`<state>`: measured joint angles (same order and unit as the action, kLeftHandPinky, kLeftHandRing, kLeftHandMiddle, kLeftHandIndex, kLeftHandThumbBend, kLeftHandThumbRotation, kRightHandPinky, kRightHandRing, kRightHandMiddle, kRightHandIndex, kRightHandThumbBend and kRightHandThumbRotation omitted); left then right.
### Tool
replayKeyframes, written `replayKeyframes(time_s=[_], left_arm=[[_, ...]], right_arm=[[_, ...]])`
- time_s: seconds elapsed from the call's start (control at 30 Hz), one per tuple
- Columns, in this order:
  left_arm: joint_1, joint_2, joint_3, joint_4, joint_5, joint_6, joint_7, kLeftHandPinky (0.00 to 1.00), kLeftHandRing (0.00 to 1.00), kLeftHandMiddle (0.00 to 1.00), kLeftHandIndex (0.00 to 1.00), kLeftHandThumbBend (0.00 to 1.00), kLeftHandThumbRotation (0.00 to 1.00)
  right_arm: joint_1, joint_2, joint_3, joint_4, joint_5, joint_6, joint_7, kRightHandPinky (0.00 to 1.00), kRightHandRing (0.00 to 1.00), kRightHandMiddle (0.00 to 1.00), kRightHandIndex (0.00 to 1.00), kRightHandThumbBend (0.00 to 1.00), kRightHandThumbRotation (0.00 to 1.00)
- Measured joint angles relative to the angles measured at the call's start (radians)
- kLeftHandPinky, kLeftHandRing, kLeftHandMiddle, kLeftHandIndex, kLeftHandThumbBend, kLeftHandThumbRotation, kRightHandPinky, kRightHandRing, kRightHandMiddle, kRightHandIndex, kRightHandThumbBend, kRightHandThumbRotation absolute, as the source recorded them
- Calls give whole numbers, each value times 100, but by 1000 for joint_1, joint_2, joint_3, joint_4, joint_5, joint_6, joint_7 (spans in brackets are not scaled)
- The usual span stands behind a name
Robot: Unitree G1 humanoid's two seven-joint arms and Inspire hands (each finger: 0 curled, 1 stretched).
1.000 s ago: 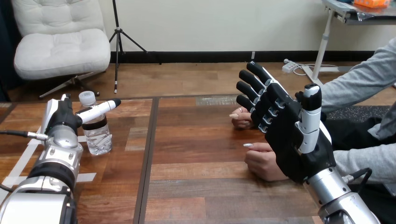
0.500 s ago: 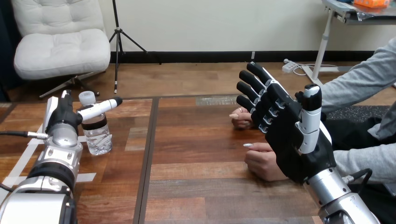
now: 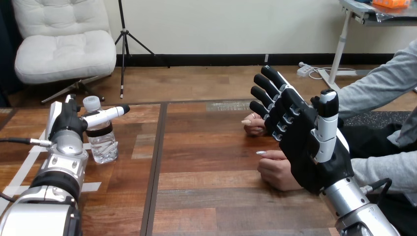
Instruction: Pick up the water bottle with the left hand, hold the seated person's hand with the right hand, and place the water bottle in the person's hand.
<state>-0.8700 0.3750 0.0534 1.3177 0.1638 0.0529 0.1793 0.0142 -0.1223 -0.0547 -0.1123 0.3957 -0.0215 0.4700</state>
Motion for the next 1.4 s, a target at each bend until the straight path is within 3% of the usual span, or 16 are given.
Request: replayKeyframes(time_s=[0.77, 1.4], left_arm=[[0, 0, -41, 0, 39, 1, 4, 74, 85, 90, 92, 95, 19], [0, -1, -42, 0, 40, 63, 5, 74, 86, 90, 95, 94, 17]], right_arm=[[6, 2, 1, 0, 0, 0, -8, 100, 98, 96, 96, 98, 100], [7, 2, 0, 0, 0, 0, -9, 99, 98, 96, 95, 98, 100]])
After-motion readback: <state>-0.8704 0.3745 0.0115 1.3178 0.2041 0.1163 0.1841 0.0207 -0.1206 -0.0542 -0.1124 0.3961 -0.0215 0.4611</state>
